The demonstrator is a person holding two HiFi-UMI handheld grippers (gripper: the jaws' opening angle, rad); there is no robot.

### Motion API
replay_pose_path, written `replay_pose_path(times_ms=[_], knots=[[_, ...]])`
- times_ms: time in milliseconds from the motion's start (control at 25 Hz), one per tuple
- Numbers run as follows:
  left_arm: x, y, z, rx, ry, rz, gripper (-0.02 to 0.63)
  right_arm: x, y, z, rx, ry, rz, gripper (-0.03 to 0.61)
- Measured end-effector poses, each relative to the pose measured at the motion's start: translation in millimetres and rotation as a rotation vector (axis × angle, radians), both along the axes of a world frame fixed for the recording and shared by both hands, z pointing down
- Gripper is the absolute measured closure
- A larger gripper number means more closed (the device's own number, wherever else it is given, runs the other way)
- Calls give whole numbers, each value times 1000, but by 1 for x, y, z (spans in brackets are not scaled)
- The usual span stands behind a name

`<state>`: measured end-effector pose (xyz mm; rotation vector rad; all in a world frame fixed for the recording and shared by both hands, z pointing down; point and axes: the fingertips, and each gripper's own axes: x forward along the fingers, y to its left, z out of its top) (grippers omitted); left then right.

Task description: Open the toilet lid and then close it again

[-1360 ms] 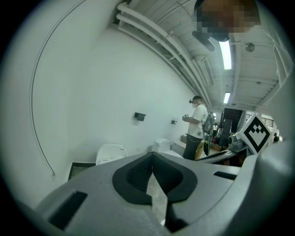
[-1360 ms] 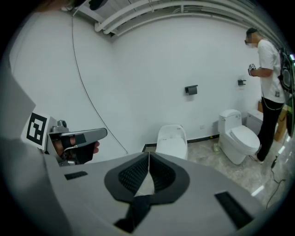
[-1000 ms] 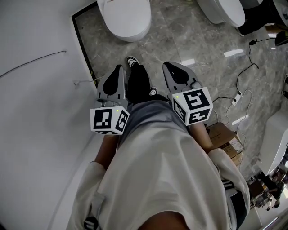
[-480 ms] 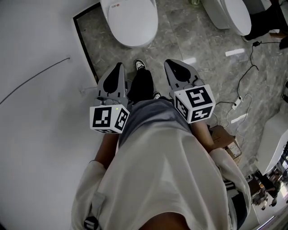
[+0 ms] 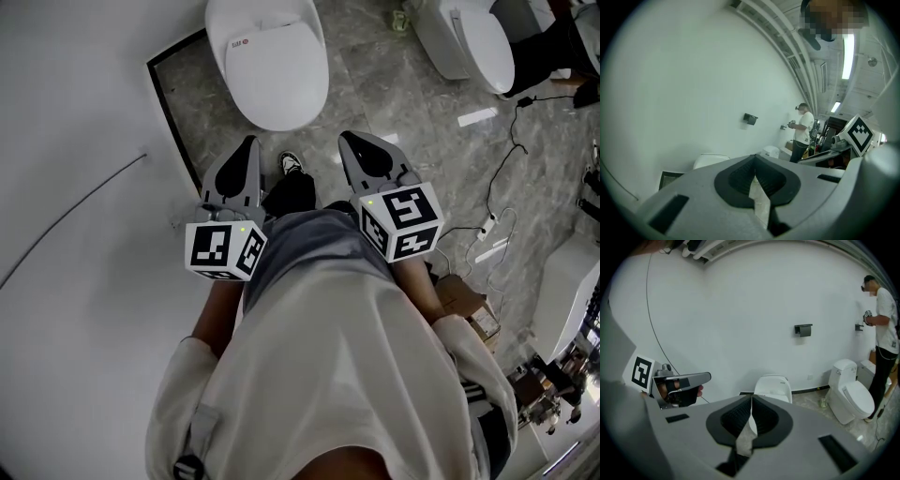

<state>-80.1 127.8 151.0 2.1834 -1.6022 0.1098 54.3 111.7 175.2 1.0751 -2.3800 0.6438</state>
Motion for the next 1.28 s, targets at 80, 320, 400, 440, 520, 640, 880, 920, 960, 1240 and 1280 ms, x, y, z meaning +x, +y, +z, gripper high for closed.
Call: replay_pose_path(times_ms=[80, 320, 400, 440, 520, 640, 880, 920, 960, 1240, 1280], knots=[[-7, -10, 2, 7, -7, 6, 606, -7, -10, 3, -1, 6, -1, 568], [-18, -20, 11, -4, -20, -3, 606, -19, -24, 11, -21, 20, 5, 568], [-23, -24, 13, -12, -2, -10, 606, -22, -31, 12, -24, 16, 16, 568], [-26, -28, 14, -15, 5, -14, 606, -23, -35, 13, -21, 18, 16, 568], [-31, -32, 17, -21, 2, -25, 606, -25, -42, 18, -19, 17, 6, 568], [-34, -35, 24, -37, -16, -48, 606, -26, -46, 29, -41, -4, -9, 568], [-29, -47, 39, -62, -43, -53, 606, -30, -58, 63, -94, 27, -51, 568], [-27, -49, 40, -60, -43, -54, 606, -30, -60, 69, -100, 31, -59, 568], [-25, -53, 42, -59, -44, -55, 606, -31, -63, 74, -104, 32, -64, 568], [-20, -71, 64, -72, -23, -77, 606, -27, -77, 104, -190, -35, -31, 567], [-22, -75, 67, -72, -26, -80, 606, -28, -79, 109, -192, -31, -36, 568]])
